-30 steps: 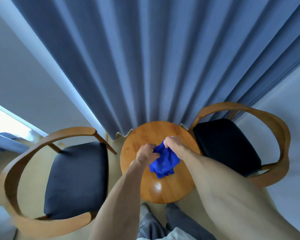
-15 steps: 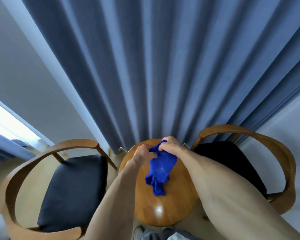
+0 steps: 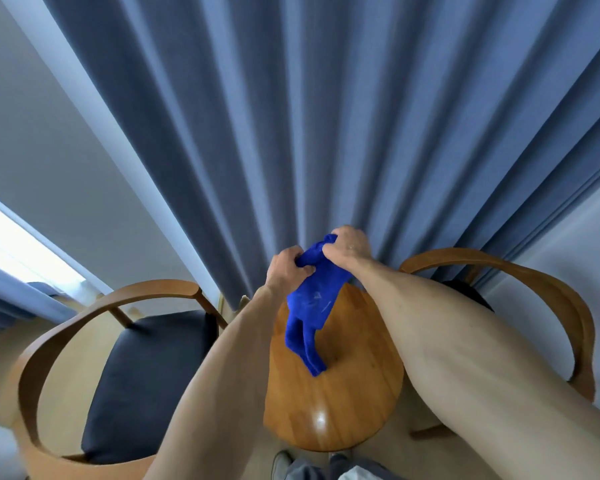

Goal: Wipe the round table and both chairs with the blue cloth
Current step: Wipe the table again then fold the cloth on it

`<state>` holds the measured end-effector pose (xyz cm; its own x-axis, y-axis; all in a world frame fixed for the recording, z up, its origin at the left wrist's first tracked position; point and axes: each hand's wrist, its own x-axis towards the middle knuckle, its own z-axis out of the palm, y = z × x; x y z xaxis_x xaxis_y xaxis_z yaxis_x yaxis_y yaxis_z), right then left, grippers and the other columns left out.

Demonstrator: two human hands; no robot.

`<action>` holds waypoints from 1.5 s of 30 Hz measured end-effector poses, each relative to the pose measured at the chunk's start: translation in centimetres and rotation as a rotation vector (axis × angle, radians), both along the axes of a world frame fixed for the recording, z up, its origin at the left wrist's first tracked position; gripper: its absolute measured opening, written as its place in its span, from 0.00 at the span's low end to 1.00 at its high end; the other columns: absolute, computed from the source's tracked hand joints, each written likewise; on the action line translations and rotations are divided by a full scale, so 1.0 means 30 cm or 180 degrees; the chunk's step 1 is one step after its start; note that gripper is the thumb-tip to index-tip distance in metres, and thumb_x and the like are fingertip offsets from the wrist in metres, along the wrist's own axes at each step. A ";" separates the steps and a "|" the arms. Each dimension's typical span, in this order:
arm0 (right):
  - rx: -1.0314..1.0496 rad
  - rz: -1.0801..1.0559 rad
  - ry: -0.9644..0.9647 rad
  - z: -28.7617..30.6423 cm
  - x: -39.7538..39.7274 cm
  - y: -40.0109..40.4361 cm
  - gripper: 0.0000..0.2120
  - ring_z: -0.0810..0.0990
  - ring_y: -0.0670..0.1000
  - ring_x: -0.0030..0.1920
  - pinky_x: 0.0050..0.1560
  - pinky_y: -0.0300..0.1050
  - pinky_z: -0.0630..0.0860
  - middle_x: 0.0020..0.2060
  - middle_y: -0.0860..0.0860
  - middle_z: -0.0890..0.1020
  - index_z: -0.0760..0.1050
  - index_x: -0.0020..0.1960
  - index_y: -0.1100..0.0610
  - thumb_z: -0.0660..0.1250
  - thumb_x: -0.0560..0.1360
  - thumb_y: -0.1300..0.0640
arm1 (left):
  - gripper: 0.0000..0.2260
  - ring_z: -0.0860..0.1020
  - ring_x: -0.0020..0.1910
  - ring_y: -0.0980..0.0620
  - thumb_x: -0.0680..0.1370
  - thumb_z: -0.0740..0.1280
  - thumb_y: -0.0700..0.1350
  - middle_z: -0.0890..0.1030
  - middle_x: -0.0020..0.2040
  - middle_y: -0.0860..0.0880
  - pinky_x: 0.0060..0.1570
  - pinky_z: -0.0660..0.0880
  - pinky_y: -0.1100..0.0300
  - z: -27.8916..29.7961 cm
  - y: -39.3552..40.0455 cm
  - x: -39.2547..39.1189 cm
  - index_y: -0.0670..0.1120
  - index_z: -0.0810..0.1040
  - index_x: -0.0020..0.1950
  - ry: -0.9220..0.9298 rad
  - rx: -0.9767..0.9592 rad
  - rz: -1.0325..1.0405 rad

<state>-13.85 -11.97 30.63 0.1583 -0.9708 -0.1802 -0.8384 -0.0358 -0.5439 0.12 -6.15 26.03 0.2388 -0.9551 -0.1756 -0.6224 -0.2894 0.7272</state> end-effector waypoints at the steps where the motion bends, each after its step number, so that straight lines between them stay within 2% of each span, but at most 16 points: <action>1: -0.0016 0.0060 0.0007 0.006 0.005 0.001 0.07 0.75 0.58 0.39 0.34 0.44 0.66 0.32 0.52 0.74 0.65 0.32 0.55 0.61 0.68 0.60 | 0.07 0.77 0.41 0.47 0.70 0.72 0.44 0.79 0.38 0.49 0.41 0.76 0.52 0.004 0.001 0.001 0.45 0.77 0.44 0.0070 0.0093 -0.0087; 5: -0.0023 -0.0128 -0.0248 -0.006 0.013 0.024 0.02 0.75 0.58 0.41 0.38 0.47 0.69 0.39 0.52 0.76 0.68 0.40 0.55 0.59 0.69 0.60 | 0.05 0.76 0.38 0.47 0.69 0.69 0.41 0.76 0.37 0.50 0.36 0.75 0.56 -0.019 0.038 -0.002 0.48 0.74 0.42 -0.0543 0.0860 -0.0531; 7: 0.0113 -0.0345 -0.0425 -0.024 0.021 0.033 0.08 0.75 0.56 0.41 0.39 0.46 0.70 0.41 0.51 0.75 0.70 0.49 0.54 0.59 0.70 0.60 | 0.04 0.77 0.41 0.45 0.69 0.65 0.40 0.77 0.40 0.49 0.39 0.76 0.54 -0.056 0.077 -0.008 0.47 0.73 0.42 -0.0869 0.0986 -0.0468; 11: 0.0642 -0.1021 -0.1123 -0.066 0.036 0.044 0.14 0.76 0.50 0.40 0.36 0.42 0.72 0.42 0.46 0.75 0.71 0.58 0.54 0.58 0.73 0.62 | 0.17 0.71 0.61 0.43 0.72 0.66 0.43 0.72 0.58 0.46 0.56 0.74 0.49 -0.138 0.134 -0.001 0.46 0.72 0.61 -0.1037 0.0417 0.0436; 13: 0.0883 -0.1489 -0.1699 -0.078 0.037 0.046 0.18 0.79 0.56 0.47 0.49 0.48 0.79 0.46 0.52 0.80 0.73 0.61 0.55 0.57 0.74 0.64 | 0.17 0.74 0.58 0.45 0.71 0.65 0.44 0.75 0.55 0.48 0.51 0.73 0.53 -0.138 0.139 0.000 0.47 0.73 0.60 -0.0666 0.0218 0.0581; 16: 0.1223 -0.1883 -0.2253 -0.082 0.022 0.040 0.13 0.77 0.59 0.46 0.54 0.62 0.80 0.41 0.57 0.78 0.77 0.52 0.62 0.59 0.71 0.70 | 0.22 0.79 0.54 0.48 0.71 0.67 0.43 0.81 0.52 0.50 0.51 0.74 0.59 -0.117 0.138 -0.007 0.50 0.75 0.65 0.0066 0.0766 -0.0053; 19: 0.1450 -0.2021 -0.2424 -0.080 0.030 0.038 0.04 0.78 0.59 0.43 0.46 0.58 0.81 0.44 0.59 0.79 0.73 0.41 0.59 0.64 0.71 0.67 | 0.27 0.78 0.56 0.46 0.72 0.71 0.44 0.79 0.58 0.46 0.53 0.75 0.58 -0.119 0.148 -0.024 0.49 0.69 0.70 0.0125 0.1592 -0.0678; 21: 0.1393 -0.1828 -0.2094 -0.073 0.047 0.042 0.02 0.78 0.59 0.41 0.45 0.52 0.79 0.45 0.60 0.79 0.74 0.42 0.60 0.63 0.72 0.64 | 0.19 0.79 0.52 0.46 0.74 0.69 0.40 0.81 0.53 0.46 0.47 0.75 0.63 -0.151 0.161 -0.034 0.44 0.73 0.65 0.0494 0.1717 -0.0581; 24: 0.1035 -0.1415 -0.1376 -0.071 0.057 0.032 0.14 0.78 0.62 0.58 0.56 0.48 0.73 0.59 0.63 0.79 0.77 0.57 0.66 0.56 0.78 0.63 | 0.08 0.74 0.42 0.50 0.74 0.62 0.32 0.80 0.34 0.53 0.34 0.71 0.68 -0.172 0.180 -0.031 0.41 0.79 0.44 0.1586 0.1555 0.0193; 27: 0.0763 -0.1125 -0.1022 -0.069 0.068 0.053 0.16 0.75 0.63 0.62 0.58 0.49 0.71 0.61 0.62 0.77 0.74 0.62 0.65 0.53 0.81 0.60 | 0.14 0.73 0.42 0.50 0.75 0.59 0.33 0.75 0.44 0.39 0.41 0.72 0.59 -0.183 0.178 -0.018 0.35 0.78 0.58 0.1899 0.1354 0.0719; 29: 0.0535 -0.1220 -0.0651 -0.073 0.075 0.060 0.15 0.77 0.62 0.61 0.55 0.48 0.72 0.61 0.60 0.78 0.75 0.61 0.62 0.54 0.80 0.58 | 0.20 0.75 0.42 0.49 0.75 0.58 0.33 0.76 0.44 0.43 0.42 0.75 0.57 -0.180 0.168 -0.020 0.39 0.72 0.67 0.2062 0.1069 0.1021; 33: 0.0487 -0.1122 -0.0598 -0.056 0.103 0.054 0.16 0.77 0.62 0.60 0.51 0.47 0.70 0.59 0.60 0.79 0.76 0.59 0.61 0.54 0.81 0.56 | 0.30 0.75 0.39 0.56 0.75 0.64 0.32 0.74 0.55 0.51 0.43 0.76 0.59 -0.143 0.128 -0.044 0.50 0.64 0.75 0.1674 0.0996 0.0270; 35: 0.0443 -0.0971 -0.0511 -0.054 0.114 0.047 0.13 0.78 0.62 0.56 0.49 0.48 0.71 0.56 0.60 0.80 0.75 0.52 0.59 0.54 0.79 0.55 | 0.26 0.79 0.50 0.51 0.75 0.68 0.35 0.76 0.62 0.50 0.53 0.78 0.55 -0.138 0.105 -0.058 0.49 0.71 0.71 0.1366 0.1140 -0.0175; 37: 0.0331 -0.1016 -0.0464 -0.061 0.122 0.047 0.12 0.79 0.63 0.53 0.51 0.50 0.74 0.53 0.60 0.81 0.75 0.47 0.58 0.55 0.77 0.53 | 0.16 0.80 0.55 0.46 0.74 0.70 0.38 0.82 0.56 0.47 0.58 0.77 0.48 -0.140 0.095 -0.066 0.45 0.77 0.62 0.1129 0.1117 -0.0214; 41: -0.0023 -0.1419 0.0044 -0.075 0.089 0.063 0.16 0.79 0.62 0.59 0.54 0.51 0.75 0.57 0.59 0.81 0.77 0.58 0.60 0.56 0.81 0.53 | 0.04 0.80 0.47 0.45 0.73 0.70 0.42 0.83 0.44 0.46 0.49 0.78 0.49 -0.152 0.114 -0.054 0.45 0.80 0.46 0.0684 0.0685 -0.0005; 45: -0.0040 -0.1455 0.0364 -0.098 0.053 0.066 0.13 0.79 0.60 0.59 0.58 0.52 0.72 0.57 0.57 0.81 0.75 0.60 0.58 0.58 0.80 0.55 | 0.12 0.75 0.35 0.51 0.70 0.74 0.44 0.76 0.32 0.51 0.33 0.71 0.60 -0.170 0.139 -0.008 0.49 0.72 0.33 0.0322 0.0409 0.0104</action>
<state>-12.26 -9.99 27.69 -0.3062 -0.9386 -0.1593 -0.8241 0.3451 -0.4491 -0.13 -1.98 20.93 0.2442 -0.9153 -0.3204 -0.5366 -0.4027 0.7415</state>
